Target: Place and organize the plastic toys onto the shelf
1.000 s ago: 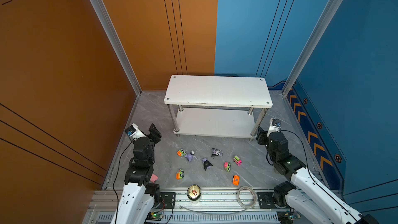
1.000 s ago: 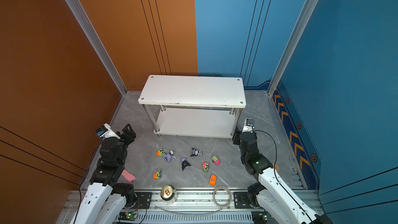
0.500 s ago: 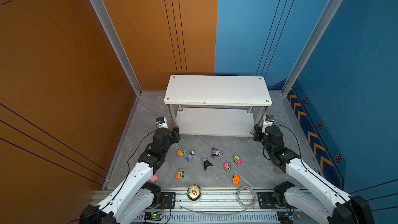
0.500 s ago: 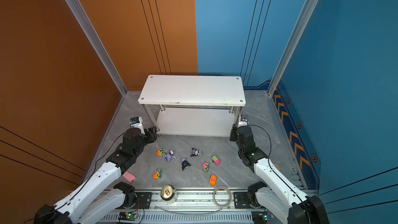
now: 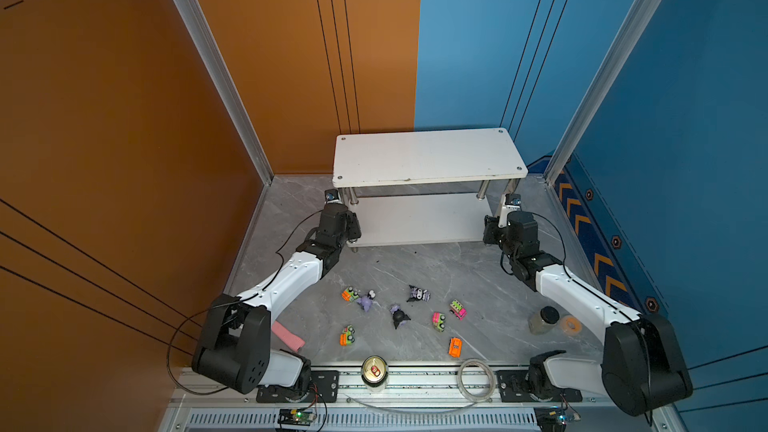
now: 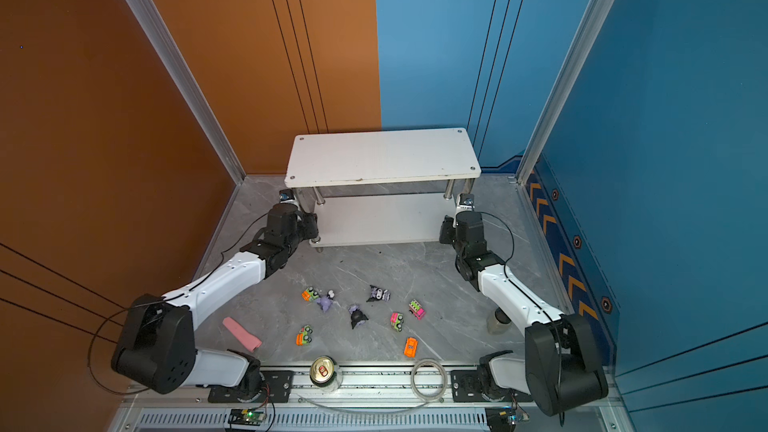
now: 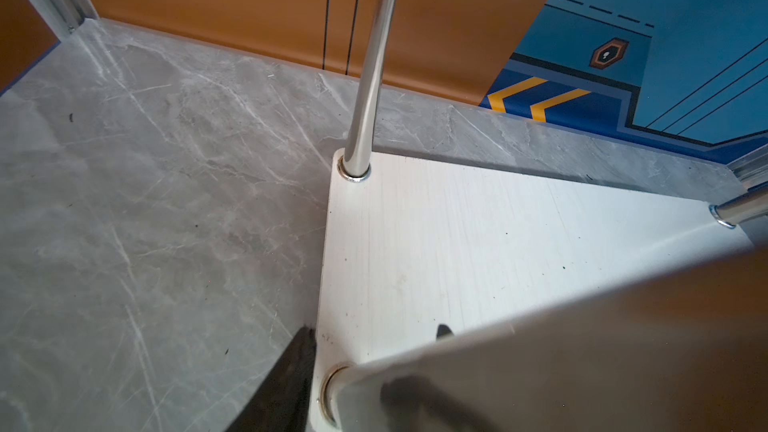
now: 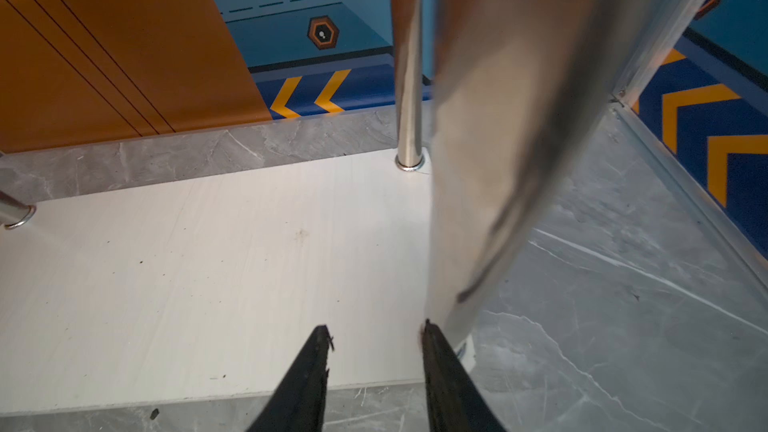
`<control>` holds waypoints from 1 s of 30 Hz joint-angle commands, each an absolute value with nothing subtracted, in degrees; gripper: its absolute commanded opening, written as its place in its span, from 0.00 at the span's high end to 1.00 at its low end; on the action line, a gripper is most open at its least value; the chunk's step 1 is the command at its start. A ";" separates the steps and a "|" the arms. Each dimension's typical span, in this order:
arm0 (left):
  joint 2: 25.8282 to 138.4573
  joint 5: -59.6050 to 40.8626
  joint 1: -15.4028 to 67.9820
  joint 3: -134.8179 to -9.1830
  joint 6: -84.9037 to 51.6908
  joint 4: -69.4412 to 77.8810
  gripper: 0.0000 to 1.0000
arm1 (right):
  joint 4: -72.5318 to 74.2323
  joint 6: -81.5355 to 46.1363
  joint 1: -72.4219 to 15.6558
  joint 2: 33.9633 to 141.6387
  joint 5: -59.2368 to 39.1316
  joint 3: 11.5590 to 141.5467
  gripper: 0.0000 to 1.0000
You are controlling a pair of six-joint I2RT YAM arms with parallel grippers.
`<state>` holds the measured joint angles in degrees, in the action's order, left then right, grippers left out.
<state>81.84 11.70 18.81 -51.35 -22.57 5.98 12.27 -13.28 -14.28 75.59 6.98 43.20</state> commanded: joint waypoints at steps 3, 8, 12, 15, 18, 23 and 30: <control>83.58 7.60 19.58 -55.77 -19.36 7.29 0.52 | 13.36 -11.96 -13.25 79.55 4.69 48.04 0.58; 81.80 9.01 19.68 -53.32 -19.78 7.36 0.41 | 12.27 -13.44 -13.60 78.68 3.74 48.13 0.55; 78.58 10.39 19.25 -51.04 -19.78 5.25 0.34 | 7.21 -12.26 -17.54 73.13 9.30 45.90 0.50; 75.00 11.01 19.21 -48.10 -20.36 4.15 0.32 | 2.59 -10.82 -22.09 66.91 14.60 43.34 0.49; 70.88 11.41 19.32 -44.49 -21.28 2.83 0.30 | -1.85 -10.87 -26.45 60.12 18.66 40.42 0.46; 63.18 11.99 19.67 -39.79 -22.02 -0.67 0.27 | -9.55 -9.64 -31.48 52.46 14.72 37.27 0.32; 53.12 12.57 20.15 -35.17 -24.93 -4.32 0.20 | -23.28 -1.10 -42.87 65.42 6.04 45.60 0.16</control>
<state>55.70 11.51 19.62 -36.69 -22.94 -1.39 -13.85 -5.67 -39.16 59.33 10.04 41.60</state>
